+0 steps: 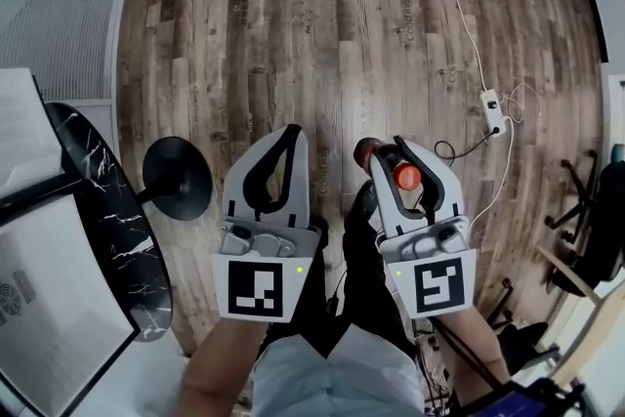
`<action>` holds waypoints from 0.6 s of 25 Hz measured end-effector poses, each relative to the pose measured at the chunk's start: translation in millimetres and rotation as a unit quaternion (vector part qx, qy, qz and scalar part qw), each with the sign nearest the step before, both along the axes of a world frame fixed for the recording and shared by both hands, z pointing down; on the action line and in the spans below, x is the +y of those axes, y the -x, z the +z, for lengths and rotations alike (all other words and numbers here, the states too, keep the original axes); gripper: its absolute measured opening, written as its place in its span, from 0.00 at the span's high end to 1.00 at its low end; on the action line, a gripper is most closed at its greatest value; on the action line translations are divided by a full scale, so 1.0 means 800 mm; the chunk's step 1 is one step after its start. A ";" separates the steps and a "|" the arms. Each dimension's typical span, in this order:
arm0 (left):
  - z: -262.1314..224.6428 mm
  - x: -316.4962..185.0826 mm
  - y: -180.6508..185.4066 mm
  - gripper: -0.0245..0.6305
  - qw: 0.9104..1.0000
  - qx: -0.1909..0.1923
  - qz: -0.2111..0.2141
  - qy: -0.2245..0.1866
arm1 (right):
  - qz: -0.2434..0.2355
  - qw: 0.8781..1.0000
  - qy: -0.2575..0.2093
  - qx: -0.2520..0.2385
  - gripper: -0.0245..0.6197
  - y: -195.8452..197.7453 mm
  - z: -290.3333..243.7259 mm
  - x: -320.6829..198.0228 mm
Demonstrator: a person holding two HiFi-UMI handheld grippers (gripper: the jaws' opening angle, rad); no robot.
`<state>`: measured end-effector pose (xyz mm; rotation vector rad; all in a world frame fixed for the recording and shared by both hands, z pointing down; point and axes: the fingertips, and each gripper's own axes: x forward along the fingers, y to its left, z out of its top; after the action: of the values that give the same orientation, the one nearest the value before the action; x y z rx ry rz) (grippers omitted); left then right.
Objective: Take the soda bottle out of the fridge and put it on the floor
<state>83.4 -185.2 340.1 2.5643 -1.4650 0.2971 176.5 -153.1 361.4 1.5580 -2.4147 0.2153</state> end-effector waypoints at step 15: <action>0.142 -0.012 -0.020 0.94 0.999 0.010 -0.012 0.040 | 0.008 1.000 0.023 -0.017 0.78 -0.018 0.150 0.000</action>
<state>99.8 -195.1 453.6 2.4780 -1.4472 0.3200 191.3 -152.8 481.5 1.5674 -2.4052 0.3011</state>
